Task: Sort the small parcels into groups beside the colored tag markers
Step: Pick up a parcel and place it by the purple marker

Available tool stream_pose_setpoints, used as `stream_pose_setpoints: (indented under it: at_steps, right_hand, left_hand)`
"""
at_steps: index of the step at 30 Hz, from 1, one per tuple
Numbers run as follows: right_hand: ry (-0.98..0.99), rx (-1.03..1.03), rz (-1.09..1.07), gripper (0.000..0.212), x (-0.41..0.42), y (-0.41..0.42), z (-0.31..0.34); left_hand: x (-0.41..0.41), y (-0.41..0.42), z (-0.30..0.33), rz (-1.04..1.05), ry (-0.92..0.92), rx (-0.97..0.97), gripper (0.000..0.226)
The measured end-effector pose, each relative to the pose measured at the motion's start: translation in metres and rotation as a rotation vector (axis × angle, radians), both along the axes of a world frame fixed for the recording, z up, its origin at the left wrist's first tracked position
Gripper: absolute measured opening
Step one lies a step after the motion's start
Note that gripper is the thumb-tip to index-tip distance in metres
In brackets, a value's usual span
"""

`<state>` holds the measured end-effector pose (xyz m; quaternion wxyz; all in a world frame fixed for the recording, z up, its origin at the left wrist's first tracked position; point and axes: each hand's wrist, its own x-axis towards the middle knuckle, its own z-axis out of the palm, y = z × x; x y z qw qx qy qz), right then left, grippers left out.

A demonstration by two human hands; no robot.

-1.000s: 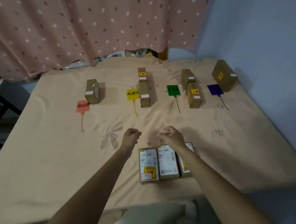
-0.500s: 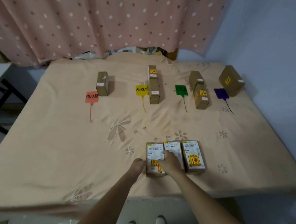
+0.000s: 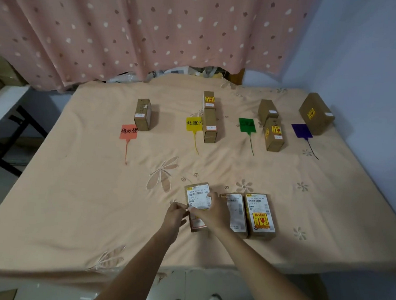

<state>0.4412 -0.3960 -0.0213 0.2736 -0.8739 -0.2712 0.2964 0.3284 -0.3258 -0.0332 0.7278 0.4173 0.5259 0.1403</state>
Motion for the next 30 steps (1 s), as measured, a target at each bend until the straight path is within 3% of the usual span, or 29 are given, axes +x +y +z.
stream_pose_setpoints:
  at_steps: [2, 8, 12, 15, 20, 23, 26, 30]
  right_hand:
    - [-0.041, -0.024, 0.018, 0.1, -0.001, 0.007, 0.004]
    - [-0.261, -0.081, 0.109, 0.098, -0.006, 0.014, 0.002]
    - [-0.302, -0.136, 0.168, 0.094, -0.006, 0.013, -0.004]
    - [-0.13, -0.055, 0.089, 0.091, 0.0, 0.011, 0.001]
    - [0.473, 0.328, 0.0, 0.059, 0.021, 0.006, 0.048]
    - [0.715, 0.519, 0.053, 0.058, 0.031, 0.005, 0.091]
    - [0.799, 0.655, 0.112, 0.052, 0.037, 0.005, 0.131]
    - [0.779, 0.759, 0.13, 0.041, 0.039, 0.006, 0.163]
  left_hand:
    - [0.001, 0.004, 0.007, 0.015, 0.008, 0.019, 0.02]
    - [0.0, 0.007, 0.007, 0.159, -0.06, -0.101, 0.015]
    - [-0.005, 0.005, 0.005, 0.15, -0.092, -0.167, 0.014]
    - [-0.011, 0.007, 0.01, 0.087, -0.057, -0.049, 0.015]
    - [-0.018, 0.028, 0.043, -0.038, -0.18, 0.054, 0.015]
    - [-0.014, 0.042, 0.082, -0.204, -0.341, 0.048, 0.054]
    - [-0.005, 0.054, 0.12, -0.259, -0.453, 0.101, 0.084]
    - [0.009, 0.055, 0.155, -0.242, -0.489, 0.205, 0.09]
